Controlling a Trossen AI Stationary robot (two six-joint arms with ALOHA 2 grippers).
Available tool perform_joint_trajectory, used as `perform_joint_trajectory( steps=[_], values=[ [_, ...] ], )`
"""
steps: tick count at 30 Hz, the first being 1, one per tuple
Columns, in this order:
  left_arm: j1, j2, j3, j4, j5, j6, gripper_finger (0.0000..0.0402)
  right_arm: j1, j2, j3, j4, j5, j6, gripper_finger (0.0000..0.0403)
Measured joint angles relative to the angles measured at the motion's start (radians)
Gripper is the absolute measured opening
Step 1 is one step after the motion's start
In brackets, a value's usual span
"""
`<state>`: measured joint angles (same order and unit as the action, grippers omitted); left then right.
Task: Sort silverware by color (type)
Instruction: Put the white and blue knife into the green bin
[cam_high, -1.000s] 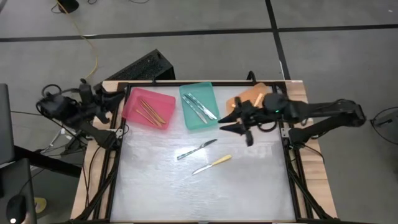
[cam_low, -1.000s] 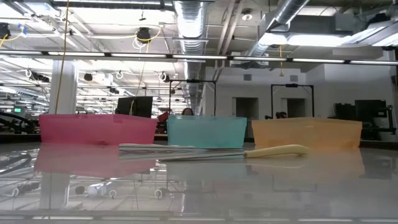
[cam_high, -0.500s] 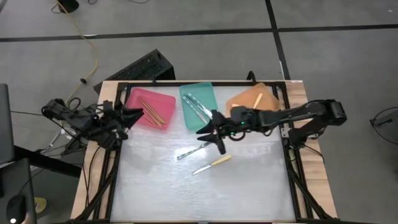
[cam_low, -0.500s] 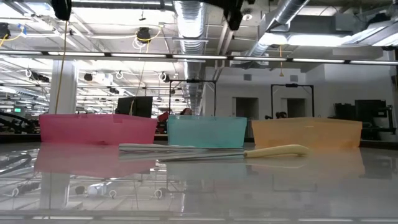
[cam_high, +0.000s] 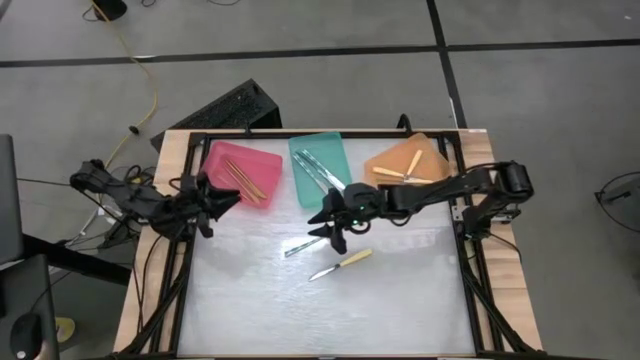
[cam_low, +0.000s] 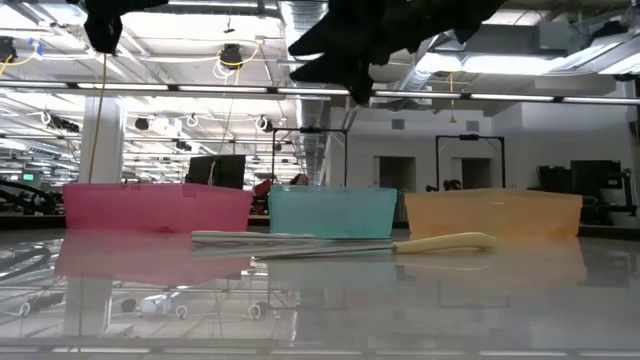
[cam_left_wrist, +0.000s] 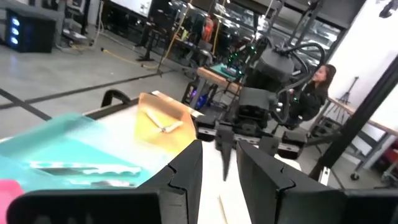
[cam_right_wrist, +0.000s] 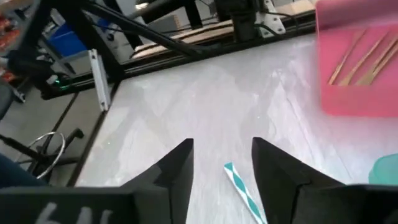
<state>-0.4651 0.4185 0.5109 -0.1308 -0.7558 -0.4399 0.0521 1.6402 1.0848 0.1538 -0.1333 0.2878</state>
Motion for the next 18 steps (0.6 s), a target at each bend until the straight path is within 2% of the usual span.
perform_joint_trajectory(
  steps=[8,18],
  values=[
    [0.000,0.001,-0.026,0.010,0.009,-0.026,0.0084,0.007,0.033,0.017,-0.091,0.000,-0.100,0.0228],
    [0.000,0.000,-0.026,0.007,-0.019,-0.027,0.0084,-0.008,0.079,0.016,-0.158,0.004,-0.220,0.0228]
  ],
)
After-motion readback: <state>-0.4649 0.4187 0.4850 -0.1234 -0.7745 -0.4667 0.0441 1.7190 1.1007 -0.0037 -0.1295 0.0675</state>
